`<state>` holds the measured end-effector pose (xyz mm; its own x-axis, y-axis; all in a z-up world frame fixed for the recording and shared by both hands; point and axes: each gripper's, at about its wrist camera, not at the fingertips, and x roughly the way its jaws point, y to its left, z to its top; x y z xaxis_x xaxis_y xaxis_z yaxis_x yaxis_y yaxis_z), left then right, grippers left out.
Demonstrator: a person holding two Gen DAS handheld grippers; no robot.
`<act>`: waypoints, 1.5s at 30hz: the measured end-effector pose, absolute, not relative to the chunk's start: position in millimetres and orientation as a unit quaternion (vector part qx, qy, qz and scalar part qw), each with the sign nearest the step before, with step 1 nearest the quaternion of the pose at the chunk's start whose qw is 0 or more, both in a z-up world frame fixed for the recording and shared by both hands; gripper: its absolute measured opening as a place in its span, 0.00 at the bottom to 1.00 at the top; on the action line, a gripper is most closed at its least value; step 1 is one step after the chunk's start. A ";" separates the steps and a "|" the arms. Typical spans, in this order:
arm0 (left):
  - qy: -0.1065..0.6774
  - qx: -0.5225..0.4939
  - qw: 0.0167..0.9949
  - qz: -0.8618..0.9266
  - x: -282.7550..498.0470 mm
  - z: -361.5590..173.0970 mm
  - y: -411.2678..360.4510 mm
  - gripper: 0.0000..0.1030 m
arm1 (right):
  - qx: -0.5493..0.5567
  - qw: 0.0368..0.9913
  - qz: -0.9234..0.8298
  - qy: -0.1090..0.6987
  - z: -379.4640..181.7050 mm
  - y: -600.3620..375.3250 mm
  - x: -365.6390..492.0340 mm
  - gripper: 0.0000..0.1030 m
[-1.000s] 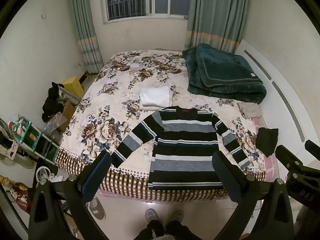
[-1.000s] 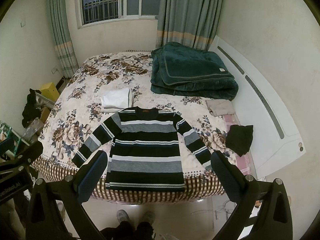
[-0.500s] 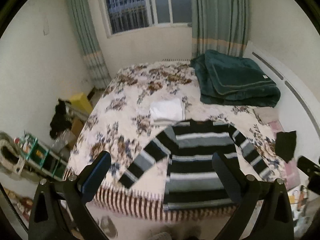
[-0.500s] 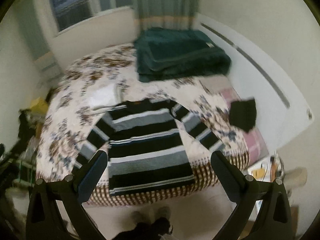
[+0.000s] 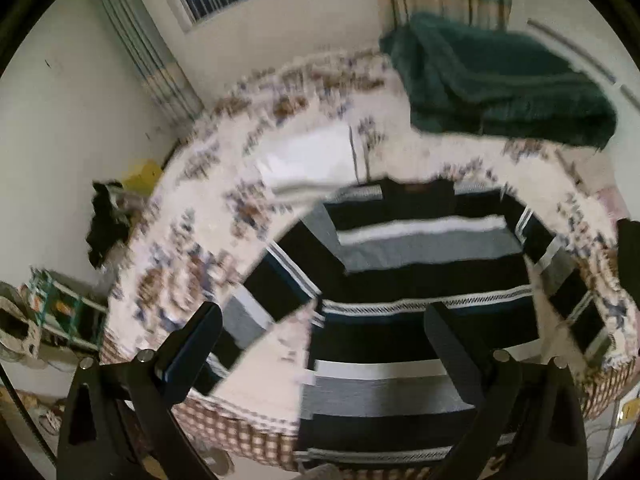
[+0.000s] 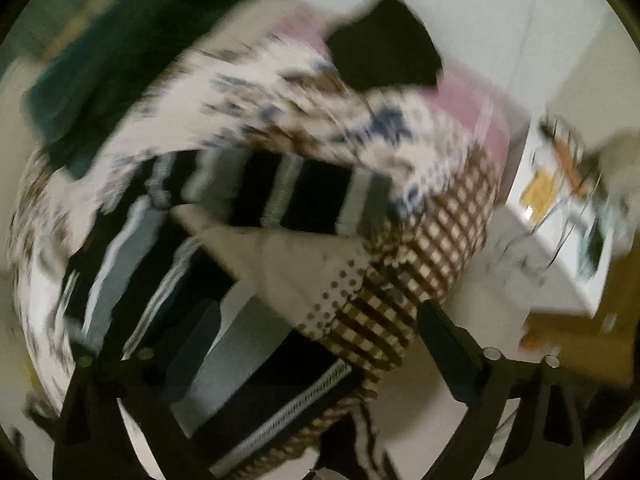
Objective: Fold small clothes
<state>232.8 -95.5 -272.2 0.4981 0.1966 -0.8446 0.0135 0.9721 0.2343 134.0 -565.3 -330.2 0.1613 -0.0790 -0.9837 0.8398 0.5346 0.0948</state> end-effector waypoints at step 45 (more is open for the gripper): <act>0.598 0.127 0.789 0.054 343.0 -534.0 -169.4 1.00 | 0.668 0.548 -0.373 0.338 -593.0 -773.8 101.7 0.62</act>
<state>343.0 -169.4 -534.0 0.2788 0.2376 -0.9305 0.0668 0.9618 0.2656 101.7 -773.8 -593.0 0.4930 0.0422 -0.8690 0.8606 -0.1702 0.4800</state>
